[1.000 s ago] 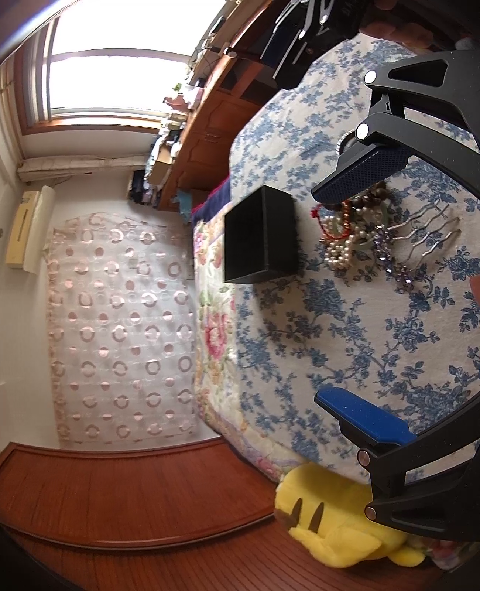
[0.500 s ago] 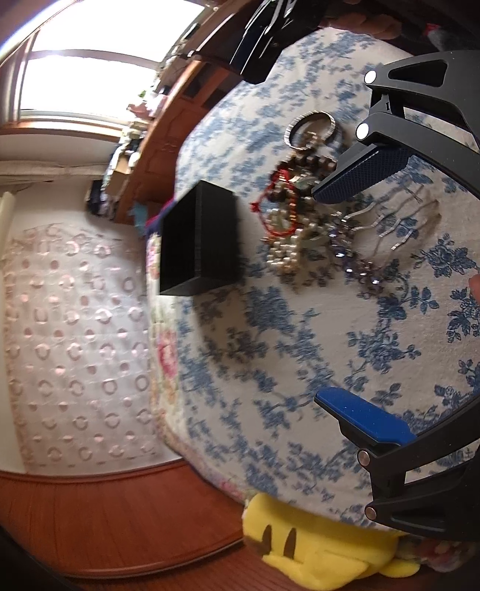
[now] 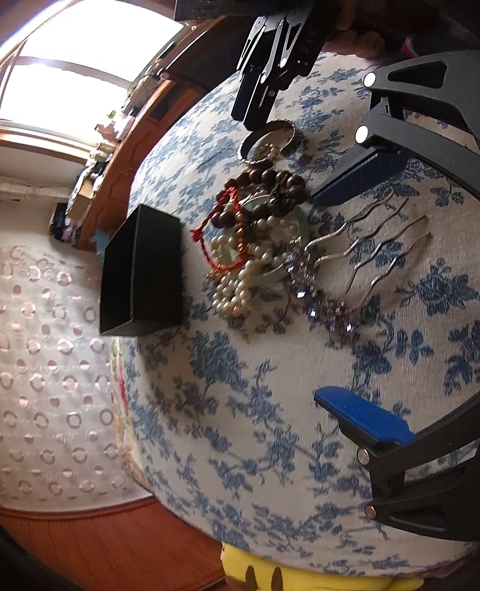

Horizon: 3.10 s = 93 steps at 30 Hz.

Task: Organize jewelry
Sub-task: 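Grasp the silver crystal hair comb with the left tool while the right tool grasps the silver bangle, then carry the hair comb with the left tool into the black box while the right tool drops the bangle there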

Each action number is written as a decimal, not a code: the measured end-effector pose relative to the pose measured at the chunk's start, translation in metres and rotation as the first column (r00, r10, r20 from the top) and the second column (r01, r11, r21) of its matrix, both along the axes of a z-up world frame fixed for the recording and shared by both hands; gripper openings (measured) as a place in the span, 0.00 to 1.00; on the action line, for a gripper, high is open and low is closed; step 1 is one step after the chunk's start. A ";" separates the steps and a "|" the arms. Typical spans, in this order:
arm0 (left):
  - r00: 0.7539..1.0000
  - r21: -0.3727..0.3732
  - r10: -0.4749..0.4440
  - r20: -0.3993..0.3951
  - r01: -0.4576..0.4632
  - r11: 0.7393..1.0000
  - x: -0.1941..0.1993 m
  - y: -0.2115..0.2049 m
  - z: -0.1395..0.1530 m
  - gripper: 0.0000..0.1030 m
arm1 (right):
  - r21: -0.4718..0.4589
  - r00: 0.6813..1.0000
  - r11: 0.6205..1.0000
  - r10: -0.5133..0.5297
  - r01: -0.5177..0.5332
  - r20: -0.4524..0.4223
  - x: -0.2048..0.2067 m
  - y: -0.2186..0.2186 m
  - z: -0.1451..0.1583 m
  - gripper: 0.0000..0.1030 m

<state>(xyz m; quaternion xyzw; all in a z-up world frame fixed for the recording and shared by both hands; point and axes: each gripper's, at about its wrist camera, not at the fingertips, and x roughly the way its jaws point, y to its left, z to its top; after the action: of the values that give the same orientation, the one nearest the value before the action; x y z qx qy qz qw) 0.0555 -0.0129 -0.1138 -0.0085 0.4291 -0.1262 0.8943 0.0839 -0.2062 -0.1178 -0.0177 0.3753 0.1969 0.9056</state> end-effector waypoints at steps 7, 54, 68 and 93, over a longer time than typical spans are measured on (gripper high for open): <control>1.000 0.018 -0.008 -0.027 0.008 1.000 0.002 -0.008 -0.005 0.74 | -0.018 1.000 1.000 0.014 -0.014 -0.023 0.004 0.001 -0.004 0.36; 0.998 0.122 -0.056 -0.025 0.058 0.991 -0.009 -0.039 -0.004 0.69 | -0.052 0.999 0.998 0.031 -0.033 -0.041 0.006 0.005 -0.015 0.36; 0.999 0.097 -0.030 0.020 0.028 0.995 -0.011 -0.021 0.004 0.52 | -0.052 0.997 0.998 0.039 -0.043 -0.069 0.016 0.008 -0.010 0.27; 0.981 0.051 -0.035 0.191 0.026 0.998 0.072 -0.004 0.061 0.52 | -0.100 0.986 0.990 0.115 -0.103 0.123 0.097 0.025 0.050 0.05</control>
<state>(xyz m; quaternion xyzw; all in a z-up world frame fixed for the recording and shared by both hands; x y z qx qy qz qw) 0.1272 -0.0172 -0.0527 0.0316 0.3440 -0.1298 0.9294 0.1806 -0.1816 -0.0681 -0.0929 0.3235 0.2270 0.9139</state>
